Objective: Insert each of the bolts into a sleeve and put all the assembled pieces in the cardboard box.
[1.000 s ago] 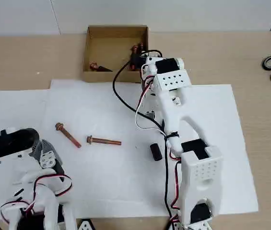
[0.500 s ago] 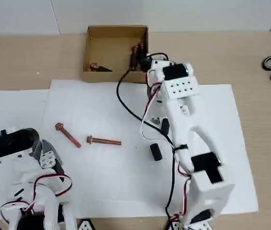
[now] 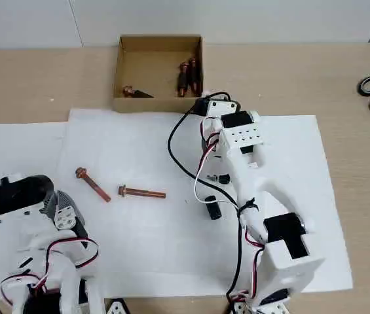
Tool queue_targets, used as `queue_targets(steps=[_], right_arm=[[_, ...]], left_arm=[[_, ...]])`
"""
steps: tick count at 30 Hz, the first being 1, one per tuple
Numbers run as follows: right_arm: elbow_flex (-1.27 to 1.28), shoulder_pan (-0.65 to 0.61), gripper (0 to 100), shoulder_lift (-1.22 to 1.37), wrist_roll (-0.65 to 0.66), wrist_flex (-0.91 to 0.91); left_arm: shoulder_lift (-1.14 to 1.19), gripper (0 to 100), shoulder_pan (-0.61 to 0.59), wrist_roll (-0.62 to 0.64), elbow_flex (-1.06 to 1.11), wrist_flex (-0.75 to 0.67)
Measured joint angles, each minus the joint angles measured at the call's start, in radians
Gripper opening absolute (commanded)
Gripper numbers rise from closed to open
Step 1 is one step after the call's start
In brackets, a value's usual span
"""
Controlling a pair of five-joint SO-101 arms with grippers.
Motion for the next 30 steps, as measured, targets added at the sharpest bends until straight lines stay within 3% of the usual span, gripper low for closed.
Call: queue_targets(steps=[17, 22, 30], right_arm=[[-0.002, 0.012, 13.1, 0.106, -0.003, -0.068], [-0.002, 0.015, 1.8, 0.106, -0.003, -0.074], [-0.041, 0.044, 0.3, 0.121, -0.003, -0.046]], left_arm=[[0.0, 1, 0.0, 0.0, 0.0, 0.0], [0.0, 1, 0.0, 0.0, 0.0, 0.0], [0.0, 1, 0.0, 0.0, 0.0, 0.0]])
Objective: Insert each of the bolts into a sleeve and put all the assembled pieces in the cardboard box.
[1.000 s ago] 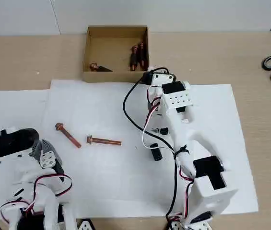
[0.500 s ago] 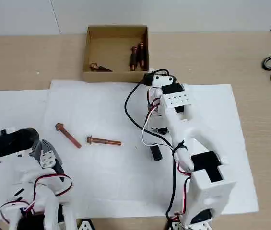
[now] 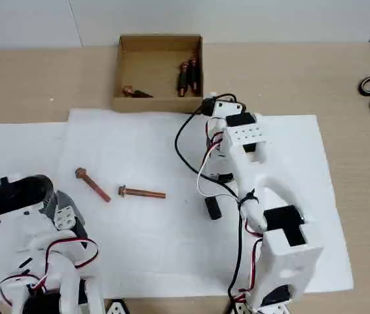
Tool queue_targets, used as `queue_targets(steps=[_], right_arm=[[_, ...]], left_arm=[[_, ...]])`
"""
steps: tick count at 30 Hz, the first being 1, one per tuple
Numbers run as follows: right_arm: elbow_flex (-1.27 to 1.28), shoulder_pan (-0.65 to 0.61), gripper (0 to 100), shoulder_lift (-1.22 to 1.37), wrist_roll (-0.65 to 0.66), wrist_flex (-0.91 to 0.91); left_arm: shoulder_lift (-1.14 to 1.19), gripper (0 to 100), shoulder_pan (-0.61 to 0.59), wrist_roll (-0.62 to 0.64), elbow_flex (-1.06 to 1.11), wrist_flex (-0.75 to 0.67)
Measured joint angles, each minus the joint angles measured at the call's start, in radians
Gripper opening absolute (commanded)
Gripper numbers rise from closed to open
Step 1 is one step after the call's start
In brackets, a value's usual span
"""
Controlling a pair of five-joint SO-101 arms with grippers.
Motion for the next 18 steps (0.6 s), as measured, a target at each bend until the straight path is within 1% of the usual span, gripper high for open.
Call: queue_targets(steps=[4, 6, 11, 14, 18], right_arm=[[-0.08, 0.017, 0.3, 0.008, 0.02, 0.08], [-0.132, 0.034, 0.3, 0.008, 0.035, 0.118], [-0.247, 0.087, 0.3, 0.008, 0.043, 0.264], [-0.278, 0.141, 0.3, 0.008, 0.043, 0.321], [-0.282, 0.213, 0.3, 0.008, 0.043, 0.339]], left_arm=[[0.0, 1, 0.0, 0.0, 0.0, -0.003], [0.0, 1, 0.0, 0.002, -0.011, -0.029], [0.025, 1, 0.005, 0.064, -0.112, -0.06], [0.153, 1, 0.021, 0.083, -0.172, -0.06], [0.402, 1, 0.037, 0.158, -0.344, -0.06]])
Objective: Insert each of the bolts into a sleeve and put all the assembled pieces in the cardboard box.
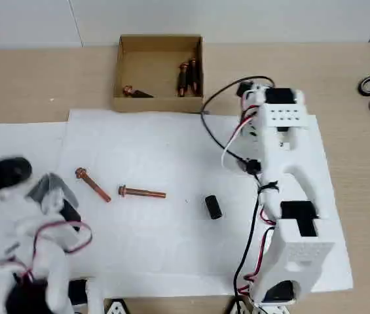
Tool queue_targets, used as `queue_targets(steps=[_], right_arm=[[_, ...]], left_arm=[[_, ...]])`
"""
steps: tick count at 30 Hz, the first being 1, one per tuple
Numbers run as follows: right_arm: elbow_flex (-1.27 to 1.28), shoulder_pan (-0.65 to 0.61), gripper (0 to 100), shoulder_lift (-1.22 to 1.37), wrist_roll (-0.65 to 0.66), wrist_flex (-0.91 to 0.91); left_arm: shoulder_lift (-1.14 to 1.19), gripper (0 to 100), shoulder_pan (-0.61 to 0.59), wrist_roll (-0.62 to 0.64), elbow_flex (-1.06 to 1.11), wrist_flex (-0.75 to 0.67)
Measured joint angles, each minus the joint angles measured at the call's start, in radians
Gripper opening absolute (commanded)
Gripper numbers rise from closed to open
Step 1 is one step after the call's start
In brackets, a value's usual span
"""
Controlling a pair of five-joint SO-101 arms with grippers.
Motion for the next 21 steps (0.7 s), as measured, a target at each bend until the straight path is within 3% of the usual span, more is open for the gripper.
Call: queue_targets(steps=[11, 16, 21], right_arm=[[0.0, 0.086, 0.3, 0.0, 0.003, 0.052], [0.0, 0.124, 0.3, -0.011, 0.005, 0.054], [0.0, 0.126, 0.3, -0.068, 0.031, 0.054]], left_arm=[[0.713, 1, 0.061, 0.301, -0.522, 0.172], [0.891, 1, 0.061, 0.416, -0.569, 0.215], [1.007, 1, 0.061, 0.448, -0.571, 0.215]])
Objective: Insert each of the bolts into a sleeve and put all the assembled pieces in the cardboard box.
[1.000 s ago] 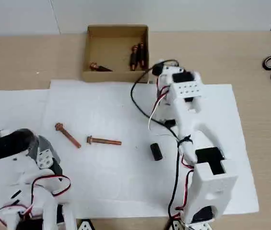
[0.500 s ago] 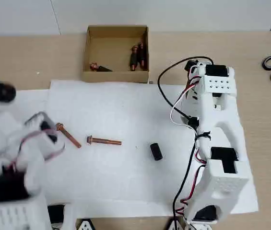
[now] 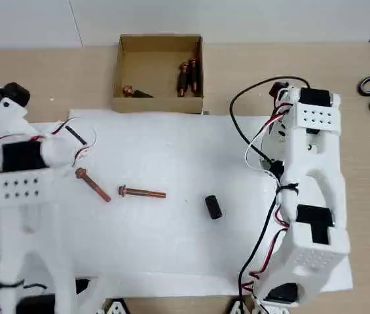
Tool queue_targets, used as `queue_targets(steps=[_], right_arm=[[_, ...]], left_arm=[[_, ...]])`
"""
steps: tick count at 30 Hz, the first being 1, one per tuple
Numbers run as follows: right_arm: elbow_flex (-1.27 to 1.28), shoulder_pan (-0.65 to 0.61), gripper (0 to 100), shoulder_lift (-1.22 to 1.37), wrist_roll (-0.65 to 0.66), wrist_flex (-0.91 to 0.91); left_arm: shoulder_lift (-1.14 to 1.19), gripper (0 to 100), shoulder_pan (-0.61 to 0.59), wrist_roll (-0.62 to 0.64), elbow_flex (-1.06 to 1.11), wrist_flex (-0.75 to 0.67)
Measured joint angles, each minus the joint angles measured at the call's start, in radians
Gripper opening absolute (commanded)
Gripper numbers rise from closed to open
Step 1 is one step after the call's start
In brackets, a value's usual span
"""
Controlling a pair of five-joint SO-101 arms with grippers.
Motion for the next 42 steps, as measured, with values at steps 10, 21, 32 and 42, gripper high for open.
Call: queue_targets(steps=[10, 21, 32, 42], right_arm=[[0.0, 0.0, 0.3, -0.021, 0.003, 0.0], [0.0, 0.0, 0.3, -0.021, -0.017, 0.0], [0.0, 0.0, 0.3, -0.021, -0.017, 0.0], [0.0, 0.0, 0.3, -0.021, -0.017, 0.0]], left_arm=[[0.209, 1, 0.0, 0.006, 0.0, 0.0], [0.324, 6, 0.0, 0.005, 0.0, -0.091], [0.402, 11, 0.0, 0.005, 0.0, -0.126], [0.514, 11, -0.008, 0.005, 0.0, -0.147]])
